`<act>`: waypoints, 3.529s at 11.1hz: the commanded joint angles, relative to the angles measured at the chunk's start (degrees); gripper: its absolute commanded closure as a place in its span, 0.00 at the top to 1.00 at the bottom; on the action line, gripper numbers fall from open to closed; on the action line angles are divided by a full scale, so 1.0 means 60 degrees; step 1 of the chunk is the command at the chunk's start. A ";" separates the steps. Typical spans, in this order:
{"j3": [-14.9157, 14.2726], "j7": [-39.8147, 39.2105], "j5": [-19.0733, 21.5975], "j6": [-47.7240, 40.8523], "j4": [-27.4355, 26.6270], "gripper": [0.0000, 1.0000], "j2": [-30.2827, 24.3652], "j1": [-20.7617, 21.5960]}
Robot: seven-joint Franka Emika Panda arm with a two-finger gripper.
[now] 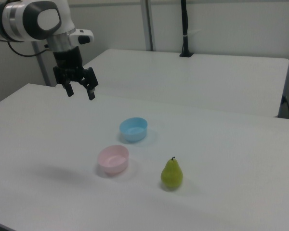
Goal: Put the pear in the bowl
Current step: 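Move the gripper over the green pear and lower it around the pear, then close the gripper on the green pear, then lift the pear and carry it over the pink bowl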
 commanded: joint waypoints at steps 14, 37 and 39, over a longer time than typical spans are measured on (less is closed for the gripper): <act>-0.0119 -0.4896 0.0113 0.2806 -0.0458 1.00 0.1893 -0.4191; -0.0001 -0.3148 -0.0414 0.3733 -0.1515 0.45 0.1779 -0.3214; -0.0001 -0.1976 -0.0487 0.3163 -0.1545 0.45 0.1529 -0.2395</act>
